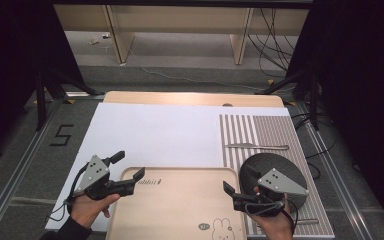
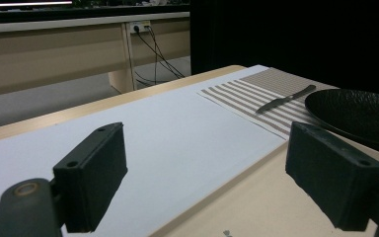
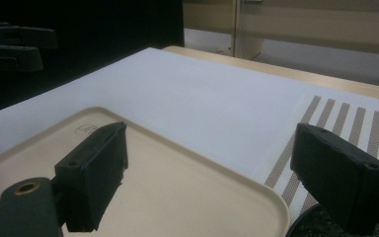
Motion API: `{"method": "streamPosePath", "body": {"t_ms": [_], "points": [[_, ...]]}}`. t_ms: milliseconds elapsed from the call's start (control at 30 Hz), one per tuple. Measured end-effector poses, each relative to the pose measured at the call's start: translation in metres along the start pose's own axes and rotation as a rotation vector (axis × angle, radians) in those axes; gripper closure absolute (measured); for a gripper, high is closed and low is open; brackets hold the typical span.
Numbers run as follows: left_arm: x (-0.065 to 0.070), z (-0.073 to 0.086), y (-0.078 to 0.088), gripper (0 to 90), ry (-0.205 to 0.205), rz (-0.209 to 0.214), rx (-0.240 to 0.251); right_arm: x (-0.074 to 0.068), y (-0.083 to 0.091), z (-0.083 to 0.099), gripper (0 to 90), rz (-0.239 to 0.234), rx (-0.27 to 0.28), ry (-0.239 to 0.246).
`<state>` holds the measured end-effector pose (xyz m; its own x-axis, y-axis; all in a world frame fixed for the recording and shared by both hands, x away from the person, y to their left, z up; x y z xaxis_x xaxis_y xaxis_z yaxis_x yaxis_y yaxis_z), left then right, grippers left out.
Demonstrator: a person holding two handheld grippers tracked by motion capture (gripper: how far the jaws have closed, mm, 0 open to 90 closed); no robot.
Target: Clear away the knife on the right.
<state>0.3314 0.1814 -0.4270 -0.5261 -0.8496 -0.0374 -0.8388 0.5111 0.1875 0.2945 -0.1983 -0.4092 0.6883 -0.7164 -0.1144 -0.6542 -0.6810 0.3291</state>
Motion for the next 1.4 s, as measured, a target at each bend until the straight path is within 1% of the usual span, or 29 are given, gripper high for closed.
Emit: {"method": "streamPosePath", "body": {"t_ms": [267, 533, 700, 767, 833, 867, 1067, 1100, 1133, 1233, 1267, 1300, 1333, 1367, 1400], "points": [[0.001, 0.0, 0.0, 15.7, 0.001, 0.006, -0.002, 0.0, 0.0, 0.0, 15.4, 0.0, 0.001, -0.002], [0.0, 0.0, 0.0, 15.7, 0.002, 0.003, 0.001, 0.002, 0.001, -0.001, 15.4, 0.005, -0.001, 0.001], [0.001, 0.0, 0.0, 15.7, 0.002, 0.006, -0.001, 0.008, 0.005, -0.004, 15.4, 0.019, 0.006, 0.003], [0.002, 0.0, 0.0, 15.7, 0.002, 0.007, -0.002, 0.015, 0.007, -0.006, 15.4, 0.025, 0.003, -0.01], [0.002, 0.0, 0.0, 15.7, 0.002, 0.005, -0.003, 0.017, 0.008, -0.006, 15.4, 0.02, -0.002, -0.014], [0.001, 0.0, 0.0, 15.7, 0.0, 0.006, -0.003, 0.021, 0.008, -0.007, 15.4, 0.016, -0.022, -0.019], [0.001, 0.001, -0.001, 15.7, -0.002, 0.003, -0.004, 0.029, 0.01, -0.012, 15.5, 0.016, -0.049, -0.003], [0.001, 0.001, -0.001, 15.7, -0.002, 0.004, -0.005, 0.034, 0.011, -0.014, 15.5, 0.004, -0.079, -0.001], [0.001, 0.001, -0.001, 15.7, -0.001, 0.005, -0.006, 0.034, 0.011, -0.014, 15.5, 0.004, -0.079, -0.001], [0.001, 0.001, -0.001, 15.7, -0.001, 0.003, -0.003, 0.041, 0.012, -0.016, 15.6, 0.0, -0.105, 0.009], [0.001, 0.001, -0.001, 15.7, -0.002, 0.002, -0.004, 0.044, 0.012, -0.017, 15.6, -0.005, -0.118, 0.01], [0.001, 0.001, -0.001, 15.7, -0.003, 0.001, -0.004, 0.05, 0.012, -0.019, 15.6, -0.007, -0.148, 0.024], [0.001, 0.001, -0.001, 15.7, -0.004, 0.001, -0.005, 0.05, 0.012, -0.019, 15.6, -0.007, -0.148, 0.024], [0.001, 0.001, -0.002, 15.7, -0.003, 0.001, -0.005, 0.053, 0.012, -0.021, 15.6, -0.006, -0.168, 0.03], [0.001, 0.001, -0.002, 15.7, -0.002, 0.001, -0.005, 0.059, 0.012, -0.025, 15.9, -0.008, -0.195, 0.046]]}}
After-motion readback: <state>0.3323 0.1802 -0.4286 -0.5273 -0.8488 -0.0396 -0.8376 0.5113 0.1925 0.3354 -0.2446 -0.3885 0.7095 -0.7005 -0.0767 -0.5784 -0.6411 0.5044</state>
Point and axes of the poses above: each handheld gripper's, and its own axes: y roughly backward along the jaws, z roughly out of its underside, x roughly to its right, the point moved 3 cm from there along -y, roughly forward along the jaws, and after that the axes turned 7 degrees about -z, right-handed, at the moved point
